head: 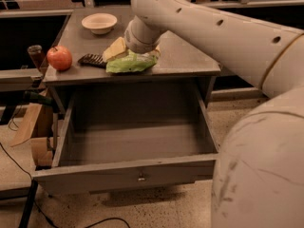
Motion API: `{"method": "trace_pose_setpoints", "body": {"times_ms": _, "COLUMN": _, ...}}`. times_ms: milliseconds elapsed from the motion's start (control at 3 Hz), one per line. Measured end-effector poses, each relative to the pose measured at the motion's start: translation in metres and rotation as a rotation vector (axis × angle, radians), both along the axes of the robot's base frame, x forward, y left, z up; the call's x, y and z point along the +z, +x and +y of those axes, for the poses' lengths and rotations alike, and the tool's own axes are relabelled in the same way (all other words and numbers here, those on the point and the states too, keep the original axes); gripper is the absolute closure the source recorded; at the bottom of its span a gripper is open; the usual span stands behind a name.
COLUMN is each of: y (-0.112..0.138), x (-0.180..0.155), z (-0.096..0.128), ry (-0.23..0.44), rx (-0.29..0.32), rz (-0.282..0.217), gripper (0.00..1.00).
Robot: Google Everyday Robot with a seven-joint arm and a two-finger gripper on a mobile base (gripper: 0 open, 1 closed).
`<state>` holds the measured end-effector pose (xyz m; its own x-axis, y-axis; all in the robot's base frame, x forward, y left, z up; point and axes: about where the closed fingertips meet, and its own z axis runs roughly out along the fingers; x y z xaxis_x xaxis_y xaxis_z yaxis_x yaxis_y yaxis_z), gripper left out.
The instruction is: Place green rice chip bag into top drawer
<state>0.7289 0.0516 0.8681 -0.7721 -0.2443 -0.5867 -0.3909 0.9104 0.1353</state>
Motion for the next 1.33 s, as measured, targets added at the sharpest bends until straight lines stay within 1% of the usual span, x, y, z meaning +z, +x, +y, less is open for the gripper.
{"method": "trace_pose_setpoints", "body": {"times_ms": 333, "y": 0.003, "x": -0.011, "z": 0.015, "ry": -0.014, "rx": 0.013, "rz": 0.033, "gripper": 0.00}}
{"method": "trace_pose_setpoints", "body": {"times_ms": 667, "y": 0.004, "x": -0.024, "z": 0.022, "ry": -0.039, "rx": 0.022, "rz": 0.070, "gripper": 0.24}}
{"method": "trace_pose_setpoints", "body": {"times_ms": 1000, "y": 0.004, "x": -0.031, "z": 0.018, "ry": -0.069, "rx": 0.007, "rz": 0.091, "gripper": 0.49}}
{"method": "trace_pose_setpoints", "body": {"times_ms": 1333, "y": 0.002, "x": -0.034, "z": 0.013, "ry": -0.100, "rx": -0.012, "rz": 0.101, "gripper": 0.71}}
